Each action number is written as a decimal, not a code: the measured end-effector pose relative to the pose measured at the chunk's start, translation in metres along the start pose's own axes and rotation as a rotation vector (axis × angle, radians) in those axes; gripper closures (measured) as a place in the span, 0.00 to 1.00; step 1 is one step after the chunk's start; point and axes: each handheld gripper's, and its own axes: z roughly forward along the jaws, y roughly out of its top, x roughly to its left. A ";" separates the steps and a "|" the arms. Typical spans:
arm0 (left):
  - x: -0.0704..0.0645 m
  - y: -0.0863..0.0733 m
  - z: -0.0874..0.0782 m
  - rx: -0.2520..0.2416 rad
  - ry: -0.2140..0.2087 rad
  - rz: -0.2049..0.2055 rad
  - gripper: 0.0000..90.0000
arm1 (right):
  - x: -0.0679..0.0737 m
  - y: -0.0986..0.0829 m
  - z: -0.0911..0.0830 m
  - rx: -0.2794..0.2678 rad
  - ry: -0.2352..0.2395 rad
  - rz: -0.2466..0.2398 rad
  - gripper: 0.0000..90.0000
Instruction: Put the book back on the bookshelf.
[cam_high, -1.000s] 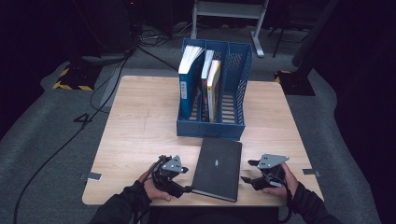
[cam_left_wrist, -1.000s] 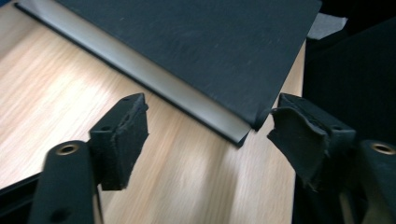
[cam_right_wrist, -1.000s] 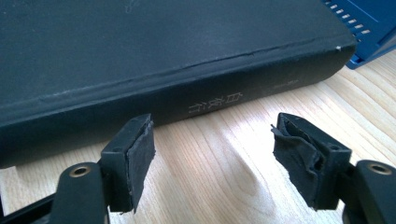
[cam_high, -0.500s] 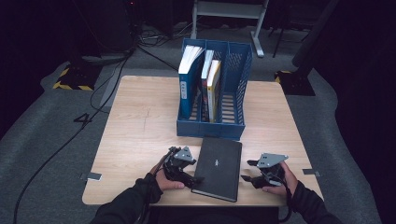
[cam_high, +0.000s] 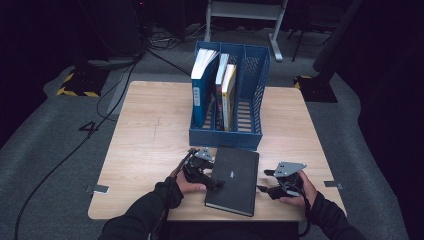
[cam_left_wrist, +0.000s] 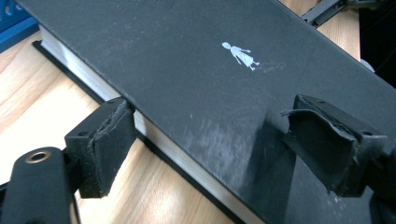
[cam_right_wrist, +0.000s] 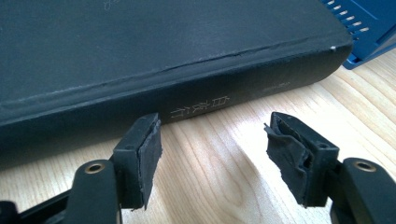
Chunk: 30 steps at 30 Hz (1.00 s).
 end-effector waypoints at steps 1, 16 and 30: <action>0.002 0.002 0.002 0.006 -0.006 -0.003 0.15 | -0.001 0.000 0.000 0.000 0.002 0.002 0.39; 0.002 0.003 0.000 0.001 0.002 -0.033 0.20 | -0.008 -0.003 0.004 -0.011 0.018 0.020 0.38; -0.011 -0.001 -0.017 -0.068 0.036 0.022 0.34 | -0.007 -0.004 0.003 -0.031 0.042 0.007 0.41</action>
